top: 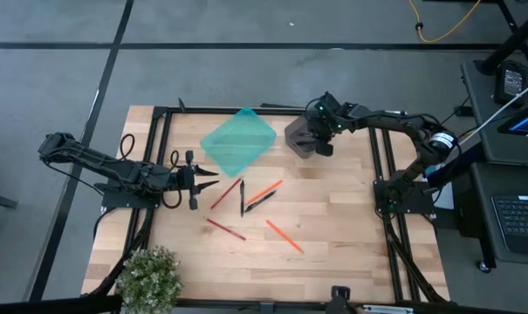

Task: Sort pens & pencils
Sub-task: Put the black pen into the gray bin

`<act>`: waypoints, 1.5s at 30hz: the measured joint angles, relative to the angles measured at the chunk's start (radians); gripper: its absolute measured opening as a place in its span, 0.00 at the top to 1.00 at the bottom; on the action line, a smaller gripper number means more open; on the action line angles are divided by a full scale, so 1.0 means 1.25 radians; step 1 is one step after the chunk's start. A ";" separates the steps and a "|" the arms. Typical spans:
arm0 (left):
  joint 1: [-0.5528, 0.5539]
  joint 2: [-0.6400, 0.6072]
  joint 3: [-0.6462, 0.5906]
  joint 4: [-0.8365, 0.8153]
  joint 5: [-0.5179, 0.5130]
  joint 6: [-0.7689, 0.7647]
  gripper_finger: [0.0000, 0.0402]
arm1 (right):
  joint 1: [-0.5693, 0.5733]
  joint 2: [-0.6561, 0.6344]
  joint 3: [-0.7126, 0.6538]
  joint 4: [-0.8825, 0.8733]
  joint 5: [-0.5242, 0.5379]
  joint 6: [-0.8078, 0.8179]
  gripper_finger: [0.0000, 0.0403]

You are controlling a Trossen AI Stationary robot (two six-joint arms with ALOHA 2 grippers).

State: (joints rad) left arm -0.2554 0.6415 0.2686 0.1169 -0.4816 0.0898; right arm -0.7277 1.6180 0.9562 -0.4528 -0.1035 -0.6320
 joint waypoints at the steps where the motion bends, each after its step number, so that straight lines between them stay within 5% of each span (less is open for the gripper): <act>1: 0.000 0.000 0.000 0.000 0.000 0.000 0.77 | 0.000 0.002 0.000 0.005 -0.005 -0.001 0.92; 12: 0.000 0.000 0.000 0.000 0.000 0.000 0.77 | 0.000 0.008 0.000 0.016 -0.022 -0.001 0.93; 22: 0.000 0.000 0.000 0.000 0.000 0.000 0.77 | 0.000 0.008 0.000 0.089 -0.019 0.043 0.71; 34: 0.000 0.000 0.000 -0.002 0.000 0.000 0.77 | 0.009 0.008 0.087 -0.014 -0.020 0.129 0.68; 41: 0.000 0.000 0.000 -0.003 0.000 0.000 0.77 | 0.109 0.008 0.149 -0.071 -0.132 0.171 0.68; 45: 0.000 0.000 0.000 -0.011 0.000 0.000 0.77 | 0.231 0.008 0.152 -0.071 -0.036 0.160 0.68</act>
State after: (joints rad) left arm -0.2554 0.6415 0.2685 0.1035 -0.4816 0.0901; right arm -0.4395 1.6278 1.1458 -0.5419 -0.1486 -0.4318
